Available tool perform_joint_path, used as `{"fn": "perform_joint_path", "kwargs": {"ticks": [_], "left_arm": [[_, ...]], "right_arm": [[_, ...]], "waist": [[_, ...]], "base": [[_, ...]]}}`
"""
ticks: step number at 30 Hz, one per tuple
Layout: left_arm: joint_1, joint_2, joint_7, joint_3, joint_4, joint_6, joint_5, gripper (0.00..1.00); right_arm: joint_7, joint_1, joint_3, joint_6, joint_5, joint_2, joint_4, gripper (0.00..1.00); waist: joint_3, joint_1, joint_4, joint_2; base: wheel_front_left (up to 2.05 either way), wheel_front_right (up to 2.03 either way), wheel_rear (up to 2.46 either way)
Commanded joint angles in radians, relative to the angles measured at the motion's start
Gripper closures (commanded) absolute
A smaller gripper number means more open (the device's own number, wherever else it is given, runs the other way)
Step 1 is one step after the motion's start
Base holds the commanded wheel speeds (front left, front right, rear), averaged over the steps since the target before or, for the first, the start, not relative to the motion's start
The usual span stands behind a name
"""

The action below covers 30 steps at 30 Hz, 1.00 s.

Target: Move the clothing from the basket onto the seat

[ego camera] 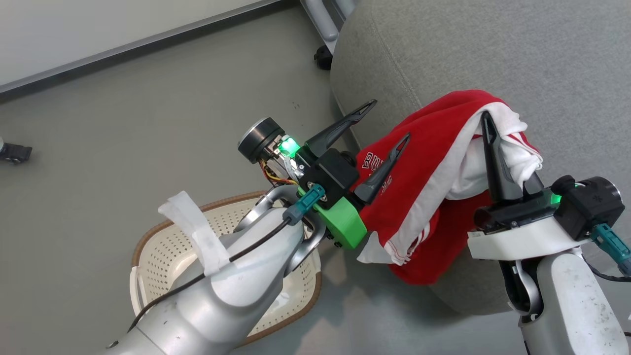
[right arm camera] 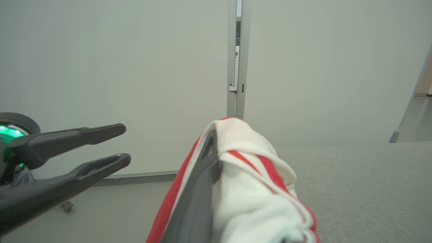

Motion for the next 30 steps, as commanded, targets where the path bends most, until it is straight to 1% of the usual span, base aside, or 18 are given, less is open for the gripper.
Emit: {"fn": "perform_joint_path", "kwargs": {"ticks": [1, 9, 15, 22, 30], "left_arm": [[0.007, 0.008, -0.001, 0.0, 0.004, -0.004, 0.012, 0.0], [0.029, 0.014, -0.001, 0.003, 0.005, -0.008, 0.012, 0.0], [0.044, 0.023, -0.001, 0.013, 0.004, -0.003, 0.008, 0.0], [0.032, 0.027, -0.001, 0.015, -0.007, 0.002, 0.015, 0.0], [-0.008, 0.036, -0.001, 0.013, -0.016, 0.002, 0.025, 0.0]], "right_arm": [[-0.005, 0.008, -0.005, 0.0, -0.004, -0.003, -0.007, 1.0], [-0.005, 0.006, -0.014, 0.0, -0.012, -0.003, -0.015, 1.0], [-0.005, -0.055, -0.03, 0.0, -0.055, -0.011, -0.03, 1.0], [-0.005, -0.201, -0.076, 0.0, -0.08, -0.09, -0.026, 1.0], [-0.005, -0.446, -0.165, 0.0, -0.095, -0.203, 0.013, 1.0]], "waist": [[0.011, 0.0, -0.023, -0.0001], [0.004, 0.0, -0.037, -0.0001], [-0.003, 0.0, -0.032, -0.0001], [0.032, 0.0, -0.018, -0.0001], [0.127, 0.0, 0.003, -0.0001]], "base": [[0.0, 0.0, 0.0], [0.0, 0.0, 0.0], [0.0, 0.0, 0.0], [0.0, 0.0, 0.0], [0.0, 0.0, 0.0]]}}
